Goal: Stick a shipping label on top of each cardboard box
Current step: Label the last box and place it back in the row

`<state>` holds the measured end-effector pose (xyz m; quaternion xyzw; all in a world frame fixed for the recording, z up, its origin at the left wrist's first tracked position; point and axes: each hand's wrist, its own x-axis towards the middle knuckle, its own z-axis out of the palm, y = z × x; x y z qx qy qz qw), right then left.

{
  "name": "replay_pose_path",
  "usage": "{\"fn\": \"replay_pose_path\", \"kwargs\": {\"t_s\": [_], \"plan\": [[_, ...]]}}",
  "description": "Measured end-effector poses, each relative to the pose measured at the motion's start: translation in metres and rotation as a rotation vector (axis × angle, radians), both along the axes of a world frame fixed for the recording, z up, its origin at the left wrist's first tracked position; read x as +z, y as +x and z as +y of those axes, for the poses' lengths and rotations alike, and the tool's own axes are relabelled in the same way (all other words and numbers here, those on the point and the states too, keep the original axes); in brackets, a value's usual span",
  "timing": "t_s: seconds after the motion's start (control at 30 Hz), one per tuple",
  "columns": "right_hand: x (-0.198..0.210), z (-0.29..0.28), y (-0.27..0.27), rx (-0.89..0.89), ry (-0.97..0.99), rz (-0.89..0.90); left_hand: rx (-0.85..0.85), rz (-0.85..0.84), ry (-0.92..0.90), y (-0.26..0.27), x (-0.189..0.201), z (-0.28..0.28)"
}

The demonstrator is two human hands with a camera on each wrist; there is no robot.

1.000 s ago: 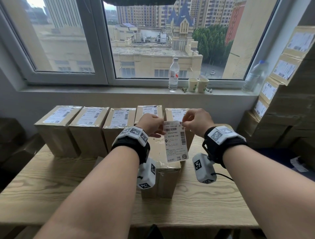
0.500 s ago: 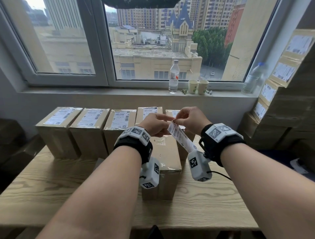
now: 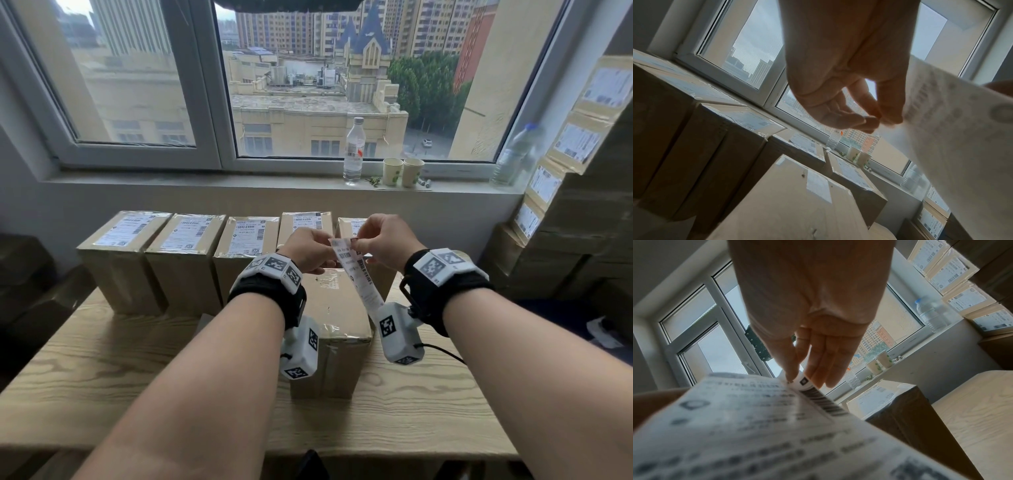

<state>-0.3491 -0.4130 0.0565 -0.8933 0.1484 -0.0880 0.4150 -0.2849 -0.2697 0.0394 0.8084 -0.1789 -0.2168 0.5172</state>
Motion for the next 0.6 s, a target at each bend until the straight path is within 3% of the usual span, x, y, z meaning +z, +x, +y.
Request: {"fn": "replay_pose_path", "kwargs": {"t_s": [0.33,0.6], "plan": [[-0.003,0.010,0.004,-0.055,0.125,0.000,0.084,-0.018,-0.017,0.004,-0.002,0.017],[-0.012,0.031,0.021,-0.107,0.242,-0.002,0.231,0.030,0.148,0.026,-0.023,0.057]]}}
